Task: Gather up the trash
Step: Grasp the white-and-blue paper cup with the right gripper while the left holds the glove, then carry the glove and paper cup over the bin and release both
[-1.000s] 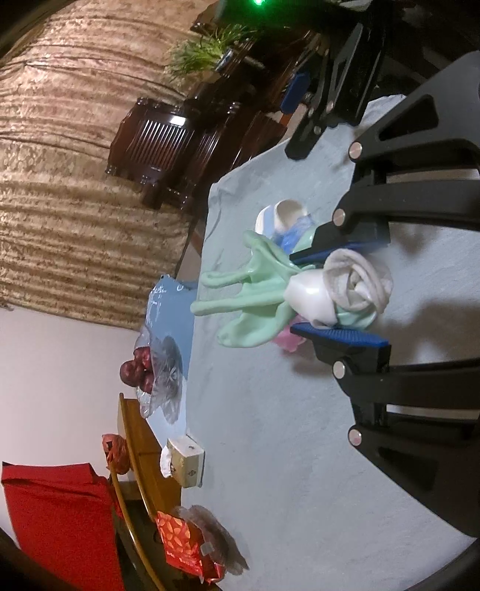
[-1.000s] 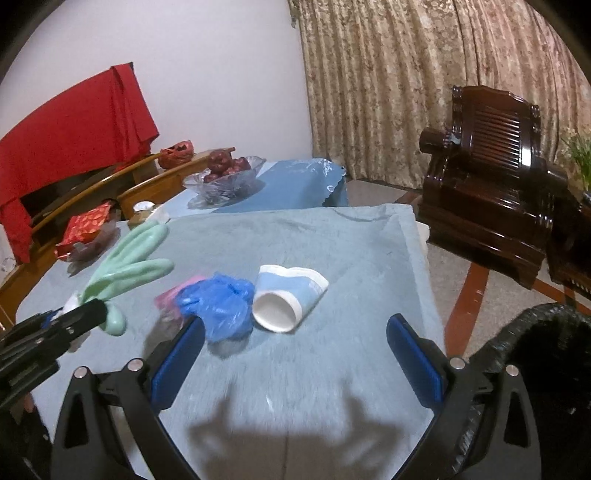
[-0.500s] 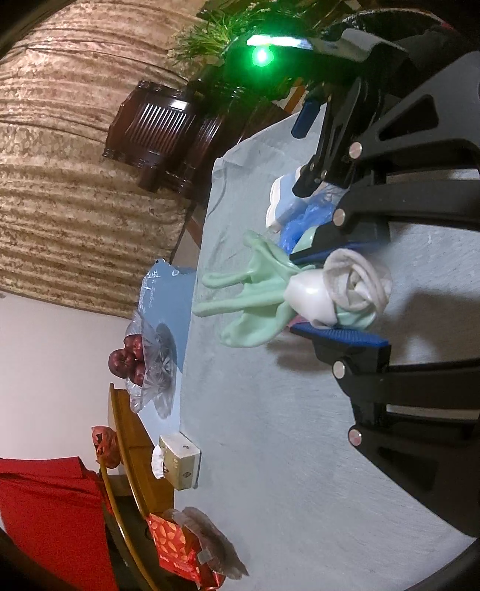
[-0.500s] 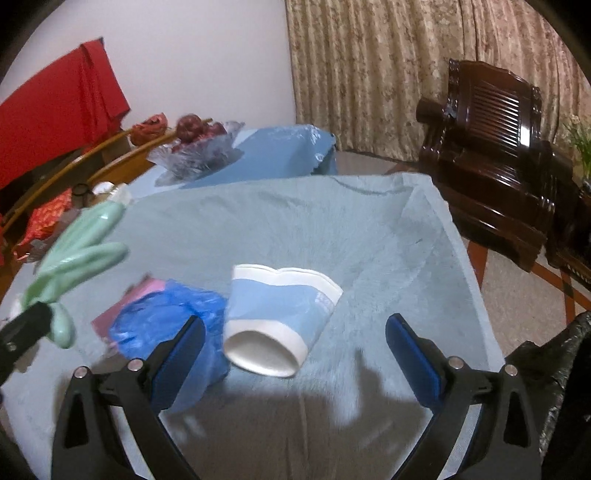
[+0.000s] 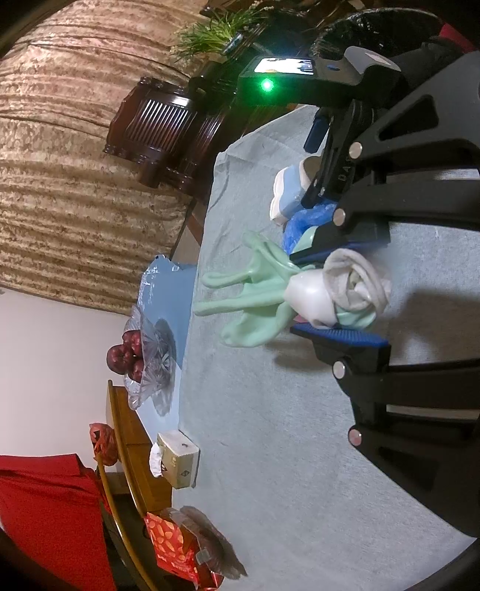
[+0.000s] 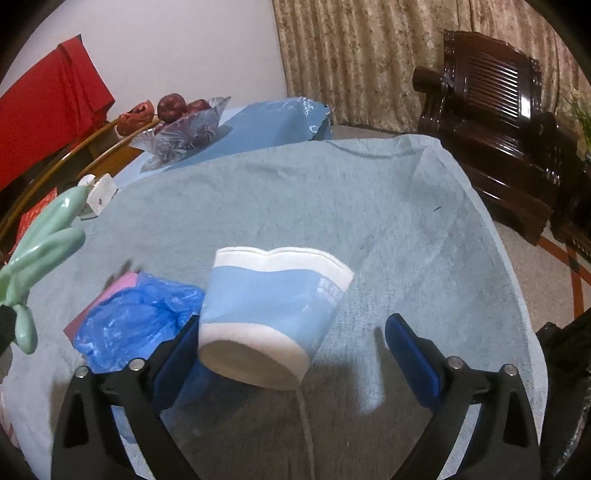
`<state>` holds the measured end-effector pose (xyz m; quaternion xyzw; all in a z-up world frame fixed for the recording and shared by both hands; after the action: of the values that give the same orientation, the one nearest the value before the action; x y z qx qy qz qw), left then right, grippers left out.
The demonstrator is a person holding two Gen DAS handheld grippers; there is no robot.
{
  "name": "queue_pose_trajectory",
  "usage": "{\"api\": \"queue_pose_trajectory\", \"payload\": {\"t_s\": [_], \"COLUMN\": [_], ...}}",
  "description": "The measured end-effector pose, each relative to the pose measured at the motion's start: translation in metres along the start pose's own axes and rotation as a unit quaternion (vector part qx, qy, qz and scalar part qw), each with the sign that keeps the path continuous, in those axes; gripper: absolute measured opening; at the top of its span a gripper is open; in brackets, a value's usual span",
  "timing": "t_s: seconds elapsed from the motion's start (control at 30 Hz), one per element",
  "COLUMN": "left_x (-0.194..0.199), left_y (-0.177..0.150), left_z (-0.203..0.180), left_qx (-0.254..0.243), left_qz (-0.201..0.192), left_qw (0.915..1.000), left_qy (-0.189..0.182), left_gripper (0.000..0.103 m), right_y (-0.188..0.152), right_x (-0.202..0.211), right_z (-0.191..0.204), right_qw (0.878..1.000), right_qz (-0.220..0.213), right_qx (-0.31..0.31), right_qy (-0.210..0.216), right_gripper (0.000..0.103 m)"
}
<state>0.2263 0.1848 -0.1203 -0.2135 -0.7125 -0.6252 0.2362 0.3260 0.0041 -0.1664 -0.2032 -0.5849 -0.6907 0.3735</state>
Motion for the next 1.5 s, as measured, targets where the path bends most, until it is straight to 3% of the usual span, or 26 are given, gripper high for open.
{"api": "queue_pose_trajectory", "payload": {"t_s": [0.07,0.17,0.47,0.93,1.5], "left_x": [0.0,0.0,0.005,0.037,0.093], "left_y": [0.0,0.0,-0.001,-0.009,-0.021], "left_z": [0.0,0.0,-0.008,-0.058,-0.107], "left_qx": [0.001,-0.001,-0.007,-0.041,-0.069], "left_qz": [0.0,0.0,-0.004,-0.018,-0.046], "left_qw": [1.0,1.0,0.9999,0.9979,0.993], "left_qy": [0.0,-0.001,-0.01,-0.046,-0.084], "left_gripper": [0.031,0.031,0.031,0.032,0.032], "right_y": [0.001,0.001,0.004,-0.008,-0.036], "right_x": [-0.002,0.0,0.04,0.126,0.229], "right_z": [0.002,0.005,-0.005,-0.017,-0.072], "right_qw": [1.0,1.0,0.999,0.995,0.991], "right_qz": [0.01,0.014,-0.019,-0.073,-0.128], "right_qx": [0.006,0.013,0.02,0.039,0.029], "right_qy": [0.012,0.02,0.036,0.051,0.027], "right_gripper": [0.074,0.068,0.067,0.067,0.067]}}
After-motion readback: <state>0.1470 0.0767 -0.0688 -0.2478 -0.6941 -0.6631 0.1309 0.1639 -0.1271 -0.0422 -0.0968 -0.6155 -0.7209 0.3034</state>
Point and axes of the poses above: each gripper's, at about its wrist camera, not at the fingertips, and x roughly against the way its jaws point, z to its left, y to its top, the point moved 1 cm from there along -x, roughly the way its jaws point, and after that the axes turned 4 degrees about -x, right-handed, at the moved point
